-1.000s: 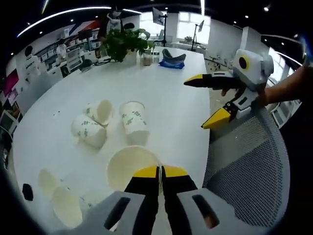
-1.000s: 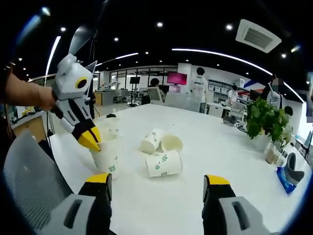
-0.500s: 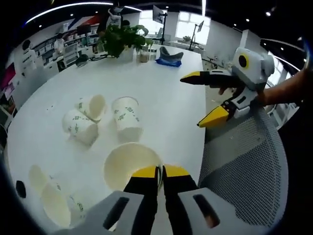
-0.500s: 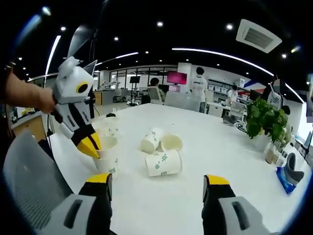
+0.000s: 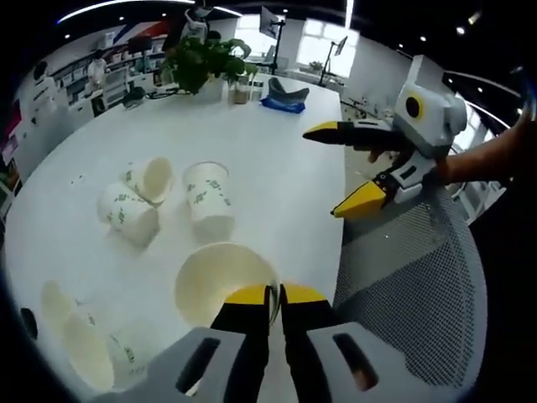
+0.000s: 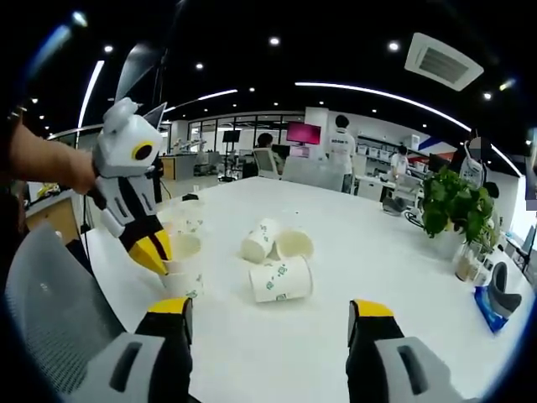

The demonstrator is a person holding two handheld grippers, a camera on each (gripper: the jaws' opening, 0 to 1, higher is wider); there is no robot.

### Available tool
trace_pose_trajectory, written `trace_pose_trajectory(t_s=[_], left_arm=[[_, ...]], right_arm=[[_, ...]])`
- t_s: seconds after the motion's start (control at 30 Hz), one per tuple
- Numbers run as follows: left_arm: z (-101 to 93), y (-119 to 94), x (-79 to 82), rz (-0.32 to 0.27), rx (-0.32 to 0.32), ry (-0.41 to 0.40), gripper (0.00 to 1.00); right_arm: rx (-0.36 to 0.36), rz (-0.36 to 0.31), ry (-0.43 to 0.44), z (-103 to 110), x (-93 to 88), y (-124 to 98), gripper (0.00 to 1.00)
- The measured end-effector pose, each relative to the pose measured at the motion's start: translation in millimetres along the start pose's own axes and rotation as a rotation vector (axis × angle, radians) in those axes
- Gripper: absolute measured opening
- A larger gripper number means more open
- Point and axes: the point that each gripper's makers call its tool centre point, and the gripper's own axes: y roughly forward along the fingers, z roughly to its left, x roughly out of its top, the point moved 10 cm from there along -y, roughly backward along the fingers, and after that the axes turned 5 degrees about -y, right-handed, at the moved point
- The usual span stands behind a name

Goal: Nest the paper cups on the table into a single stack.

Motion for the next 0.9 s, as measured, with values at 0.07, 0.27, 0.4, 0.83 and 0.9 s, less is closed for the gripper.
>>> trace_pose_trajectory(t_s=[0.07, 0.27, 0.4, 0.83, 0.9], left_arm=[[-0.3, 0.1, -0.7, 0.002, -0.007, -0.002, 0.03], [-0.8, 2.9, -4.1, 0.032, -0.013, 0.012, 0.06], [1.1, 4.9, -7.5, 0.046, -0.014, 0.02, 0.04], [-0.2, -1.5, -3.4, -0.002, 0.008, 0.041, 0.11], [-1.1, -6.2, -0.4, -0.021, 0.011, 0.039, 0.13]], right_arm=[[0.001, 0.0, 0.0, 0.1, -0.1, 0.0, 0.76], [0.0, 0.002, -0.001, -0.1, -0.5, 0.1, 0.76], [-0.001, 0.003, -0.001, -0.7, -1.4, 0.2, 0.76], [0.0, -0.003, 0.0, -0.2, -0.7, -0.4, 0.76], [0.0, -0.008, 0.003, -0.2, -0.1, -0.8, 0.76]])
